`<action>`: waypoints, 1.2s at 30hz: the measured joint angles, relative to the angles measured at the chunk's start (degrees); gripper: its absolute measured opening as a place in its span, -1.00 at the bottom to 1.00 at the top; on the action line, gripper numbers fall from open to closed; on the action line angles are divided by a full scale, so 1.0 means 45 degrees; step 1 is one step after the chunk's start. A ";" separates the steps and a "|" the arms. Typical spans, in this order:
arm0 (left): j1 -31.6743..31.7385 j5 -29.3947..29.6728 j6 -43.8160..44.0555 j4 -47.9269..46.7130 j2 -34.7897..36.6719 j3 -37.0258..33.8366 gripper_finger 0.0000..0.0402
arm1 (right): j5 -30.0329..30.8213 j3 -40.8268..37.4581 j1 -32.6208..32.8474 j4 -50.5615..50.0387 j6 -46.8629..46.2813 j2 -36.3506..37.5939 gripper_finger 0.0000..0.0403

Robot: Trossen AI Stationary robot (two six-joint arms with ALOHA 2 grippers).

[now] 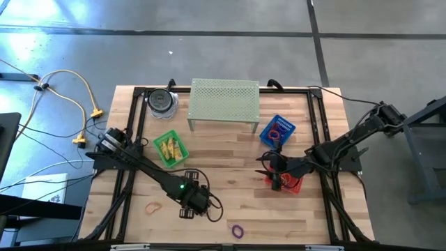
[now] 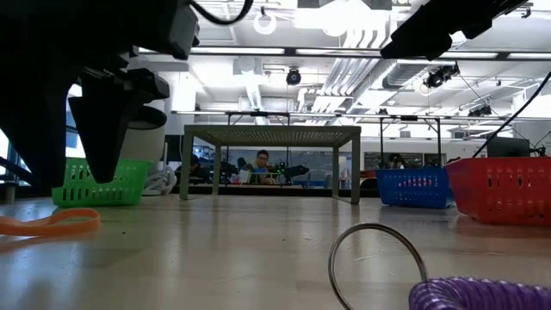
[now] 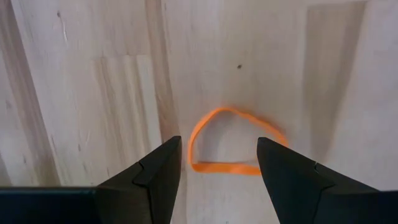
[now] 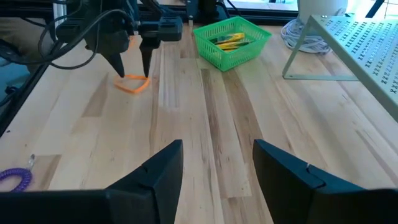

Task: Pick & Place Office Desk Supplies
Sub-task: Put the orange rubberband into the red basket

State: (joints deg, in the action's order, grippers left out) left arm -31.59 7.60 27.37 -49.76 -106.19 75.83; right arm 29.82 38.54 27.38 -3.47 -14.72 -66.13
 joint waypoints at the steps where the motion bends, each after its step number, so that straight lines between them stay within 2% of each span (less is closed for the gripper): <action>1: 0.0019 -0.0002 0.0020 -0.0076 -0.0012 0.0000 0.00 | 0.0001 0.0000 0.0000 -0.0013 0.0001 0.0000 -0.09; 9: 0.0336 0.0043 -0.0105 -0.0050 -0.0012 -0.0062 0.00 | 0.0000 0.0000 0.0000 0.0027 -0.0057 0.0000 -0.09; 26: 0.0374 0.0356 -0.0459 0.0609 -0.0010 -0.1284 0.00 | -0.0067 -0.0005 0.0000 0.1146 0.0147 0.0000 -0.09; 32: 0.0374 0.0378 -0.0467 0.1241 0.0034 -0.1724 0.00 | -0.1246 -0.0005 -0.0005 0.1552 0.0666 0.0000 -0.09; 36: 0.0374 0.0363 -0.0472 0.1300 0.0035 -0.1739 -0.05 | -0.1404 -0.0005 0.0000 0.1604 0.0666 0.0000 -0.09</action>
State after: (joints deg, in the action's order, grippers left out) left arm -29.91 9.23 25.24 -43.91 -106.03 68.01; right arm 23.51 38.52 27.38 3.75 -11.73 -66.13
